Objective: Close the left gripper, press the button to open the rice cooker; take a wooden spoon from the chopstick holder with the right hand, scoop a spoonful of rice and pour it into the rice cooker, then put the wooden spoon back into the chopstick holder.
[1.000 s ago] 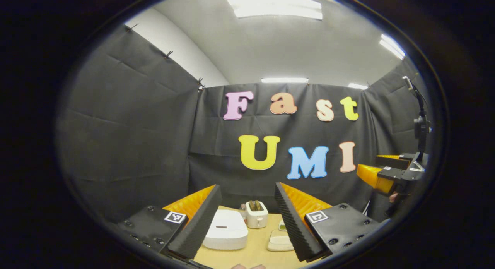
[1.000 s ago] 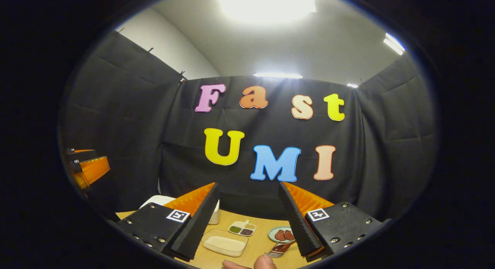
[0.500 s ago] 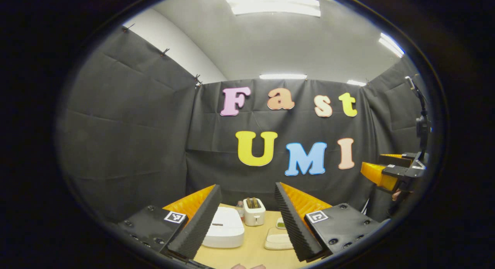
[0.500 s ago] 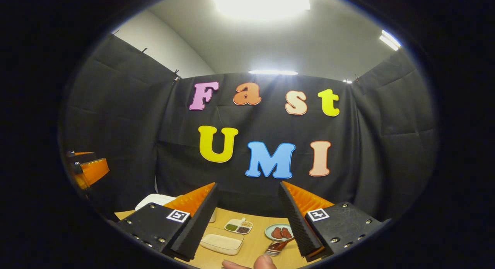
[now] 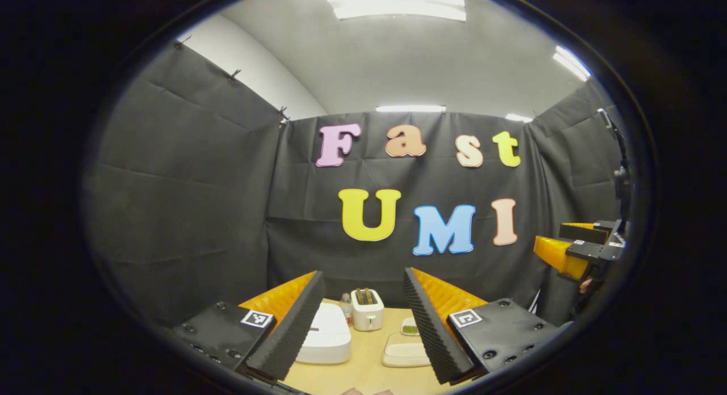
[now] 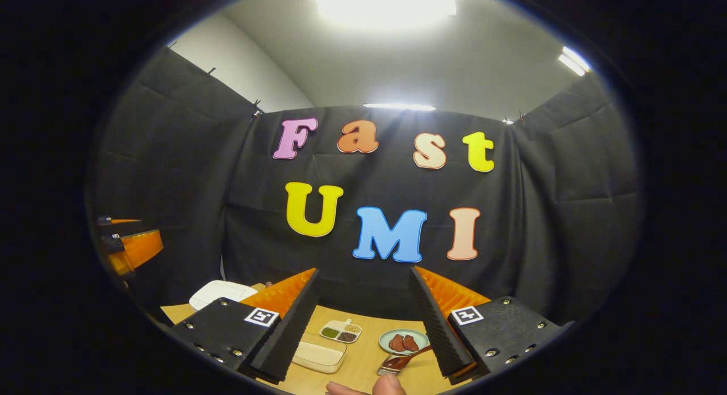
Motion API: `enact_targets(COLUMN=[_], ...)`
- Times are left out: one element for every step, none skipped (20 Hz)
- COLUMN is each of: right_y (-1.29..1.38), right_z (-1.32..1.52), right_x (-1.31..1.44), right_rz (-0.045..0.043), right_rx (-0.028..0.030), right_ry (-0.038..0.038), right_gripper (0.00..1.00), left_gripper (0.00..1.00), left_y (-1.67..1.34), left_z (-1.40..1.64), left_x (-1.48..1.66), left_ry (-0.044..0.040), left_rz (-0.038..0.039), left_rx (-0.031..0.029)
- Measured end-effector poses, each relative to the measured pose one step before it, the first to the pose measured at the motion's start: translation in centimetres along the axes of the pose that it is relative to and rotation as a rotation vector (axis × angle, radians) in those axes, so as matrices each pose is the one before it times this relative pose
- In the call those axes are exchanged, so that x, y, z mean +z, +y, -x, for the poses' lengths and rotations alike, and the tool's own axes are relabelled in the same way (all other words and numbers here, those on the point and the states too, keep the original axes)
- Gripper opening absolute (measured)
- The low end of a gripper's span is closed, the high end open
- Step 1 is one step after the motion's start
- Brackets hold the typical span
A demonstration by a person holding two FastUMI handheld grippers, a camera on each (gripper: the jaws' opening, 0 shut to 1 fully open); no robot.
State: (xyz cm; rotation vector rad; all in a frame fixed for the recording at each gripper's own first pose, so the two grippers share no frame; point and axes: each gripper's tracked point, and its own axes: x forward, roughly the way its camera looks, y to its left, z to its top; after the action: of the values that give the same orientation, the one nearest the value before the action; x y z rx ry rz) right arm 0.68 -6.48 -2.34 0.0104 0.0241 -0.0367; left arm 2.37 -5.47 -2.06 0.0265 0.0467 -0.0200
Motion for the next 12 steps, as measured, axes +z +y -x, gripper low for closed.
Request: enact_targets(right_y=[-0.572,-0.680,-0.691,-0.714,-0.665,-0.599,-0.496,-0.351,-0.140,-0.227,-0.292,-0.282], right_z=[-0.143,-0.176,-0.149,-0.174,-0.237,-0.164,-0.347,-0.255,-0.175,-0.379,-0.250,-0.341], right_x=[-0.430,-0.300,-0.303,-0.153,-0.413,-0.309,-0.570,-0.864,-0.972,-0.802,-0.875,-0.495], right_rz=[-0.00885,-0.00814,-0.00541,-0.00255,0.00059,0.00219,-0.00007,-0.00358,-0.01022,-0.00983,-0.00436,-0.00357], right_rx=[-0.00105,-0.00229,-0.00385,-0.00465,-0.00189,-0.00208,-0.00388,0.00044,0.00159,-0.00238,-0.00640,-0.01168], right_ry=[0.00640,0.00517,0.00381,0.00283,0.00230,-0.00274,0.00117,0.01776,0.01558,0.01773,0.02330,0.01438], right_gripper=[0.95,0.95,0.95,0.95,0.95,0.94,0.94,0.94,0.95,0.95,0.95,0.95], left_gripper=[0.97,0.96,0.95,0.94,0.94,0.94,0.97,0.94,0.95,0.97,0.94,0.94], left_y=[-0.459,-0.515,-0.395,-0.382,-0.412,-0.358,-0.095,-0.252,-0.236,0.061,0.332,0.412], left_z=[-0.209,-0.139,-0.326,-0.186,-0.107,-0.231,-0.184,-0.108,0.023,-0.166,-0.451,-0.641], left_x=[-0.027,-0.078,-0.065,0.027,-0.229,-0.270,-0.388,-0.628,-0.514,-0.362,-0.319,-0.567], left_ry=[0.00148,0.00049,0.00068,-0.00104,0.00174,0.00359,0.00673,0.01973,0.00836,0.00096,0.00481,0.00458], left_rz=[-0.00548,-0.00699,-0.00898,-0.00724,-0.00391,-0.00208,0.00084,0.00446,0.00697,0.00458,0.00239,0.00037], left_rx=[0.00062,0.00005,0.00190,0.00467,0.00190,0.00340,0.00543,0.00121,-0.00179,0.00230,0.00278,-0.00139])
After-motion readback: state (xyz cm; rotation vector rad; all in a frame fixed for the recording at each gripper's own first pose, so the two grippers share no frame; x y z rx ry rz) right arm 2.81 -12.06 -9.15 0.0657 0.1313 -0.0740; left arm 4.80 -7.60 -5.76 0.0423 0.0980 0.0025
